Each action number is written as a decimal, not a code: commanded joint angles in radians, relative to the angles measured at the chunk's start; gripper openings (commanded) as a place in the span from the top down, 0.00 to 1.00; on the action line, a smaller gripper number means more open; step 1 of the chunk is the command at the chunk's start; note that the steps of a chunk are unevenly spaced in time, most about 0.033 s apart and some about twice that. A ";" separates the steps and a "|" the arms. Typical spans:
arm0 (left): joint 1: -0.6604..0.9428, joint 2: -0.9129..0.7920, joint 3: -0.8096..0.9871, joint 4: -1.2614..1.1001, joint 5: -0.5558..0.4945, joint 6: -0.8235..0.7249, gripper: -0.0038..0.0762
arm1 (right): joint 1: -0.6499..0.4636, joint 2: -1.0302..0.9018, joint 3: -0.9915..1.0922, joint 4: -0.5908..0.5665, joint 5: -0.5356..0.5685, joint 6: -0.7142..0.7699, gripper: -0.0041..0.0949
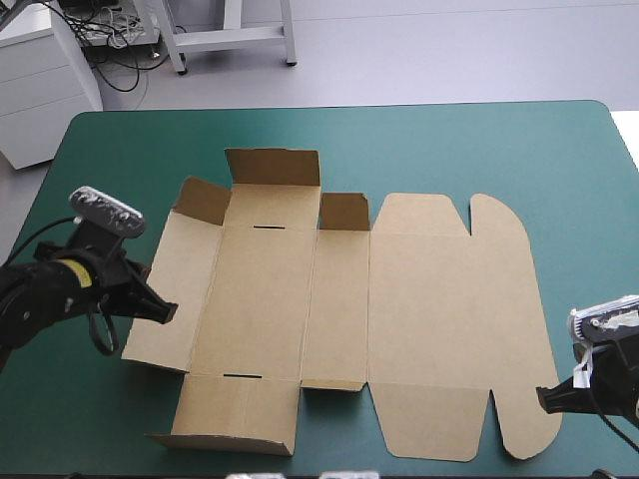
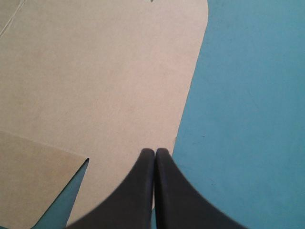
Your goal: Fold the box
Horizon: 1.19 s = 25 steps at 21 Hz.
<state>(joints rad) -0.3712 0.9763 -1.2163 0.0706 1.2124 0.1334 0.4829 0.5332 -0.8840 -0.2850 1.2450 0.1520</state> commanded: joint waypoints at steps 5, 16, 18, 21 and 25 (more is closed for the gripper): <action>0.056 0.252 -0.182 -0.045 -0.043 0.126 0.96 | -0.004 -0.008 0.026 0.028 -0.024 0.000 0.98; 0.716 0.307 -0.209 -0.729 0.088 0.468 0.96 | -0.004 -0.008 0.027 0.001 -0.040 -0.005 0.98; 0.792 0.307 -0.209 -0.738 0.086 0.474 0.96 | -0.004 -0.008 0.027 0.001 -0.051 -0.005 0.98; 0.880 0.307 -0.189 -0.779 0.059 0.474 0.96 | -0.004 -0.008 0.027 0.001 -0.065 -0.005 0.98; 0.969 0.313 -0.123 -0.791 -0.009 0.432 0.96 | -0.004 -0.008 0.027 -0.001 -0.085 -0.005 0.98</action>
<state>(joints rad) 0.5632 1.3109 -1.3463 -0.6573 1.2438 0.5976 0.4829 0.5166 -0.8311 -0.2574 1.2213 0.1537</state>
